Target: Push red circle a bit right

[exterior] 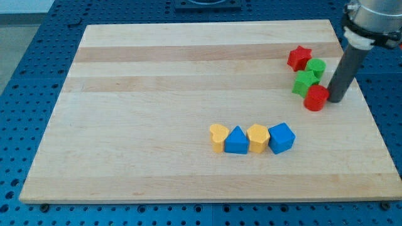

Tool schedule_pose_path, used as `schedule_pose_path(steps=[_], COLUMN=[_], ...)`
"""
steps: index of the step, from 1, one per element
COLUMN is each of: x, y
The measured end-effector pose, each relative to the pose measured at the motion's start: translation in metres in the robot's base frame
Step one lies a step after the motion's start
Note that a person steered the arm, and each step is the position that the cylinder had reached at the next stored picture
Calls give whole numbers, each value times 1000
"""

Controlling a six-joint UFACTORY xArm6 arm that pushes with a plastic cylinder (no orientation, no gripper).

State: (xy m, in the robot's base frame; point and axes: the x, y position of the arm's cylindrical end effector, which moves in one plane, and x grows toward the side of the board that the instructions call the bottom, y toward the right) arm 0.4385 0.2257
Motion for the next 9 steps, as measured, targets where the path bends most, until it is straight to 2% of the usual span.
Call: schedule_pose_path(steps=[1, 3, 4, 6, 7, 9], x=[14, 51, 59, 58, 41, 24], y=[-10, 8, -17, -94, -136, -160])
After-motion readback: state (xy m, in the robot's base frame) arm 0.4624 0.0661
